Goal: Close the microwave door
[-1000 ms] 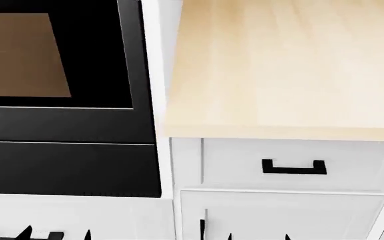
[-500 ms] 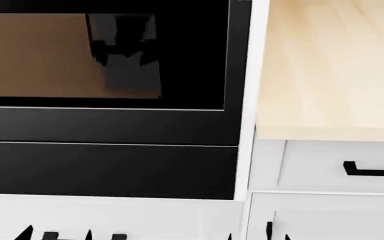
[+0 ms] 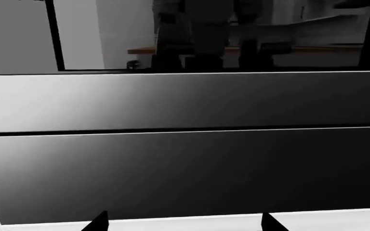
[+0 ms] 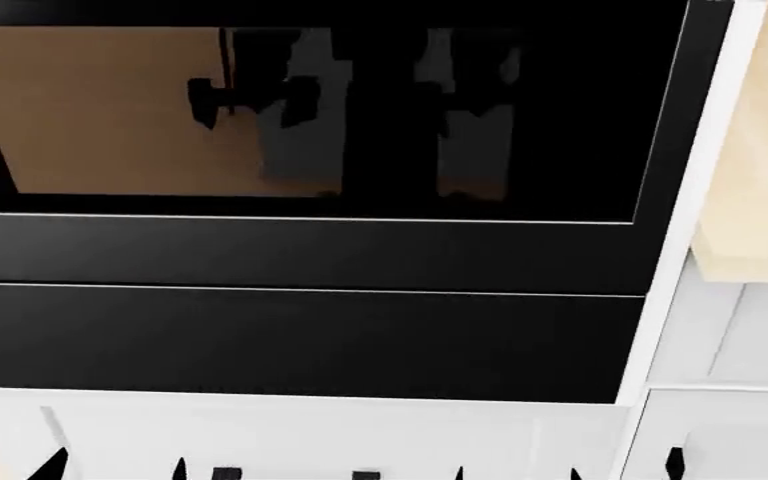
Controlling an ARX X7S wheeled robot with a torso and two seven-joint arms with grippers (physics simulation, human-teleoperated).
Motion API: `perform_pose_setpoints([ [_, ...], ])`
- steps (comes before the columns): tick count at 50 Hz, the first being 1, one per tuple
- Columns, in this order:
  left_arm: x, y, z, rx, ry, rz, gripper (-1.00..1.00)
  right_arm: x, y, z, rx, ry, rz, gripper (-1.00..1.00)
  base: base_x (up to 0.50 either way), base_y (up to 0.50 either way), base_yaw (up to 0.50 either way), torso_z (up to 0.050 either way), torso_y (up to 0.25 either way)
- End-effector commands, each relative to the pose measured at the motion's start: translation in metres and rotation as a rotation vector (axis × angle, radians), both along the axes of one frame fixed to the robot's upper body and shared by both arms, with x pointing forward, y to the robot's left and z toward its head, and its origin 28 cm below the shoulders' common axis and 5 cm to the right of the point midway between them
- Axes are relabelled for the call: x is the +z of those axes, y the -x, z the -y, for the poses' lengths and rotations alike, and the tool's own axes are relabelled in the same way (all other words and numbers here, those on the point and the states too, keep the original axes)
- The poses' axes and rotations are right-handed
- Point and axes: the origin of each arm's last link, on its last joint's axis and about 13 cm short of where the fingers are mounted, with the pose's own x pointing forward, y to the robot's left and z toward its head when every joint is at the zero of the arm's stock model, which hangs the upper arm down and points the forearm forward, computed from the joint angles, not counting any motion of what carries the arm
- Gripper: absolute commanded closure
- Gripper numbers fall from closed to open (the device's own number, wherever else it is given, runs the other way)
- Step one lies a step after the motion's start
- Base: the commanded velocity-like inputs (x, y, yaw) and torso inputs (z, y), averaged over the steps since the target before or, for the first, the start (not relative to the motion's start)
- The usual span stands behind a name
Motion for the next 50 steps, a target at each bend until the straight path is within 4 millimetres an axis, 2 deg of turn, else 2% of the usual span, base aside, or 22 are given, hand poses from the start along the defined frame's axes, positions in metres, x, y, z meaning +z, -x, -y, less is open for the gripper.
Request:
perform_pose_setpoints([
  [1, -0.005, 0.0003, -0.0019, -0.001, 0.0, 0.001, -1.0, 0.0002, 0.0004, 0.0004, 0.0, -0.002, 0.003, -1.0, 0.0, 0.5, 0.0, 0.0, 0.0],
  [20, -0.003, 0.0001, -0.001, -0.005, -0.002, 0.005, -1.0, 0.0027, 0.0038, -0.0036, 0.089, -0.004, 0.066, -1.0, 0.0, 0.06, 0.0, 0.0, 0.0],
  [31, 0.002, 0.0011, 0.0011, -0.006, -0.001, 0.006, -1.0, 0.0034, 0.0042, -0.0029, 0.071, 0.001, 0.067, -1.0, -0.44, 0.0, 0.0, 0.0, 0.0],
  [36, -0.0027, 0.0007, -0.0007, -0.006, -0.002, 0.007, -1.0, 0.0026, 0.0037, -0.0023, 0.062, 0.001, 0.063, -1.0, -0.47, 0.0, 0.0, 0.0, 0.0],
  [50, -0.0064, 0.0, -0.0013, -0.013, -0.005, 0.012, -1.0, 0.0026, 0.0042, -0.0012, 0.056, 0.001, 0.078, -1.0, -0.06, 0.0, 0.0, 0.0, 0.0],
])
